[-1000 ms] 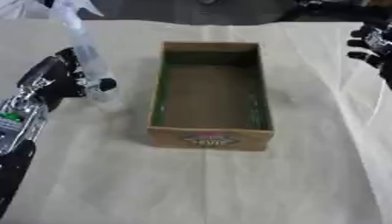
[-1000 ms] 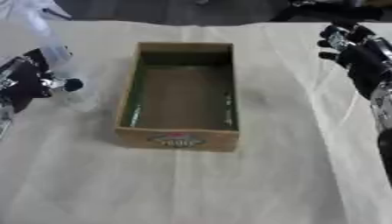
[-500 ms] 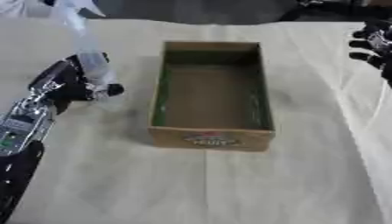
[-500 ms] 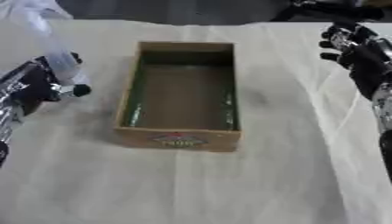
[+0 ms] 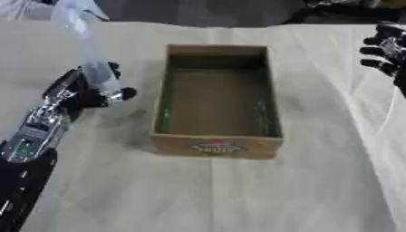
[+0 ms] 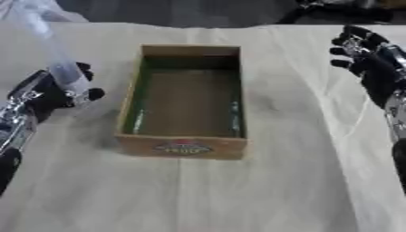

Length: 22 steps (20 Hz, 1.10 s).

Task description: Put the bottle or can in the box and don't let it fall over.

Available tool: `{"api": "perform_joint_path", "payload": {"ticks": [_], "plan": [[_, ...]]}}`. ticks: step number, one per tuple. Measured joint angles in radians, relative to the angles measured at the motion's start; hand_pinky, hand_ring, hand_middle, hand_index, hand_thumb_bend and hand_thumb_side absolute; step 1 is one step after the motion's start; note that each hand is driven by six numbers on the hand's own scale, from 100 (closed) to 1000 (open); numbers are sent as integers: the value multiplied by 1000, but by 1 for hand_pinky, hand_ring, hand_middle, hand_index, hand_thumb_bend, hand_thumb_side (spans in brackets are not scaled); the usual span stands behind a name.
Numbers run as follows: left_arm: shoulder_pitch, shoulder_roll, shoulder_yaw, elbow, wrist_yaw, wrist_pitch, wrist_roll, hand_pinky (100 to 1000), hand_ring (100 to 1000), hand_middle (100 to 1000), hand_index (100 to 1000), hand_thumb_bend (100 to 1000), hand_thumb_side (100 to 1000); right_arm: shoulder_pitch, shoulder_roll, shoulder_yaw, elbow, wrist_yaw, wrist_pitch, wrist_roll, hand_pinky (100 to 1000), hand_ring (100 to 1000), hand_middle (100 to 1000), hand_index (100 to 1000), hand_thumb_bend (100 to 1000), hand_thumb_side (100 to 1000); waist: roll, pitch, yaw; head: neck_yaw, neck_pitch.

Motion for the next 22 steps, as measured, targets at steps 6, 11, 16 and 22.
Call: {"api": "perform_joint_path", "payload": {"ticks": [6, 11, 16, 22], "plan": [[-13, -8, -2, 16, -37, -8, 107, 784, 592, 409, 476, 100, 536, 0, 3, 0, 0, 1, 2, 2, 818, 817, 719, 881, 112, 352, 0, 1, -5, 3, -4], [-26, -16, -8, 40, -104, -35, 188, 709, 419, 166, 228, 100, 552, 0, 8, 0, 6, 4, 3, 5, 820, 816, 718, 881, 110, 356, 0, 4, -8, 9, -4], [-29, -16, -18, 43, -187, -71, 225, 676, 366, 100, 164, 100, 564, 0, 8, 0, 6, 8, 4, 6, 820, 817, 718, 881, 108, 360, 0, 5, -10, 11, -4], [-28, -15, -18, -1, -248, -98, 231, 676, 370, 100, 163, 100, 630, 1, 8, -1, 7, 8, 6, 7, 821, 817, 717, 881, 105, 360, 2, 6, -10, 11, -4]]}}
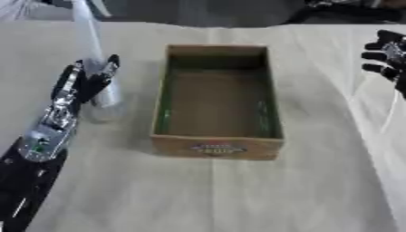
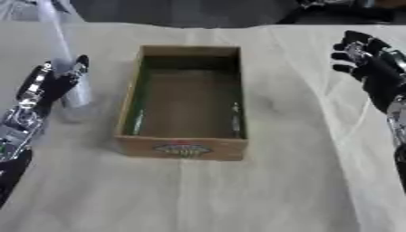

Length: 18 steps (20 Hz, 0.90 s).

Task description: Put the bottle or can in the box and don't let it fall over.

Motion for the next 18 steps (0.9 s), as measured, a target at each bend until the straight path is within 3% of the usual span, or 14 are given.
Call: {"api": "perform_joint_path", "payload": {"ticks": [10, 18], "plan": [[-3, 20, 11, -231, 33, 21, 25, 672, 370, 100, 162, 100, 672, 0, 0, -5, 0, 0, 2, -1, 823, 818, 717, 881, 103, 359, 3, 0, 10, -1, 2], [-62, 16, -39, -406, 13, 41, 14, 667, 370, 100, 161, 100, 672, -1, 0, -5, 0, 0, 3, 0, 824, 819, 717, 881, 100, 353, 4, -5, 11, 0, 7]]}}
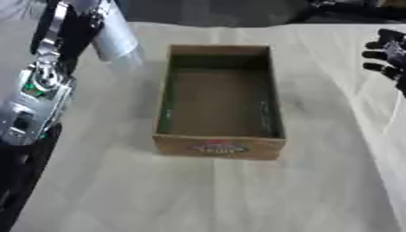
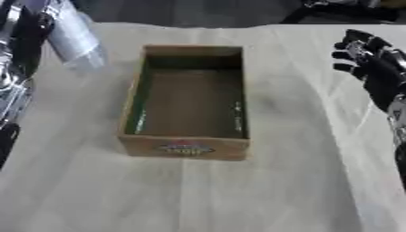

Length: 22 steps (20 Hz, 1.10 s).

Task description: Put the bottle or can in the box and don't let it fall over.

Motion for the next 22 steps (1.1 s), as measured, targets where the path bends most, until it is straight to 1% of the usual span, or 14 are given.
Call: {"api": "perform_joint_path", "payload": {"ticks": [4, 9, 13, 16, 18, 19, 20, 21, 22], "plan": [[-39, -46, -47, -14, -70, -10, -26, 663, 375, 100, 163, 100, 672, -5, 3, 0, 0, 0, 2, 2, 825, 819, 717, 881, 100, 351, 0, -1, -2, 8, 3], [-65, -129, -96, 61, -126, -25, -53, 657, 377, 100, 163, 100, 672, -13, 16, 1, -1, 0, 6, 4, 826, 819, 717, 881, 100, 351, -1, -1, -13, 22, 2], [-85, -168, -114, 120, -137, -45, -48, 651, 379, 100, 164, 100, 672, -13, 19, 6, -2, 0, 9, 6, 826, 819, 716, 880, 100, 354, -1, -1, -19, 30, 2], [-94, -193, -122, 164, -160, -69, -39, 651, 382, 100, 165, 100, 672, -16, 28, 6, -2, 0, 12, 8, 827, 819, 716, 880, 100, 356, -1, -1, -35, 31, 2], [-94, -208, -127, 197, -173, -87, -30, 652, 398, 100, 174, 100, 672, -22, 30, 7, -4, 0, 14, 10, 827, 820, 716, 880, 100, 358, -1, -1, -44, 32, 0], [-94, -214, -128, 214, -177, -95, -26, 658, 415, 118, 187, 100, 672, -22, 32, 7, -4, 0, 14, 11, 827, 820, 716, 880, 100, 358, -2, -1, -47, 33, -2], [-94, -219, -128, 229, -178, -103, -22, 677, 463, 186, 245, 100, 672, -22, 33, 7, -4, 0, 14, 11, 828, 820, 716, 880, 100, 359, -3, -1, -50, 33, -2], [-94, -222, -130, 243, -178, -108, -21, 698, 513, 265, 330, 100, 672, -22, 34, 7, -4, 0, 14, 11, 828, 820, 716, 880, 100, 360, -3, -1, -52, 34, -2], [-94, -226, -131, 256, -176, -113, -22, 742, 595, 377, 464, 100, 672, -22, 35, 7, -4, 0, 14, 11, 828, 820, 716, 880, 100, 360, -4, -1, -52, 34, -3]]}}
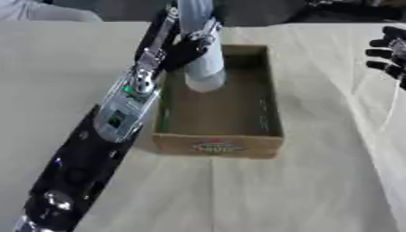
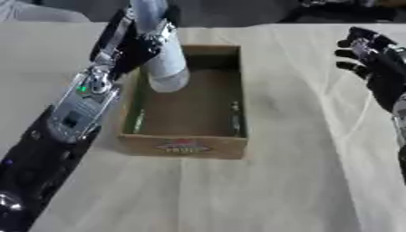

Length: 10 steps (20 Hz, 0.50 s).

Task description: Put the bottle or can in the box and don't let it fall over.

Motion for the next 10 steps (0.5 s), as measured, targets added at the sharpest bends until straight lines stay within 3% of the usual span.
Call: {"api": "perform_joint_path", "payload": {"ticks": [2, 3, 10], "plan": [[0, -2, -3, 21, 6, -5, -11, 822, 765, 571, 679, 100, 644, 0, 0, 0, 0, 0, -1, 1, 828, 821, 716, 880, 100, 361, 0, 1, -2, 1, 0], [0, -2, -3, 28, 8, -5, -21, 845, 806, 618, 730, 100, 634, 0, 0, 0, 0, 0, -1, 1, 828, 821, 716, 880, 100, 362, 0, 1, -2, 1, 0], [3, -2, 1, 70, 26, 19, -92, 857, 862, 669, 779, 100, 544, 0, 0, -1, 0, 0, -1, 1, 829, 821, 715, 880, 100, 363, 0, 1, -1, 1, 0]]}}
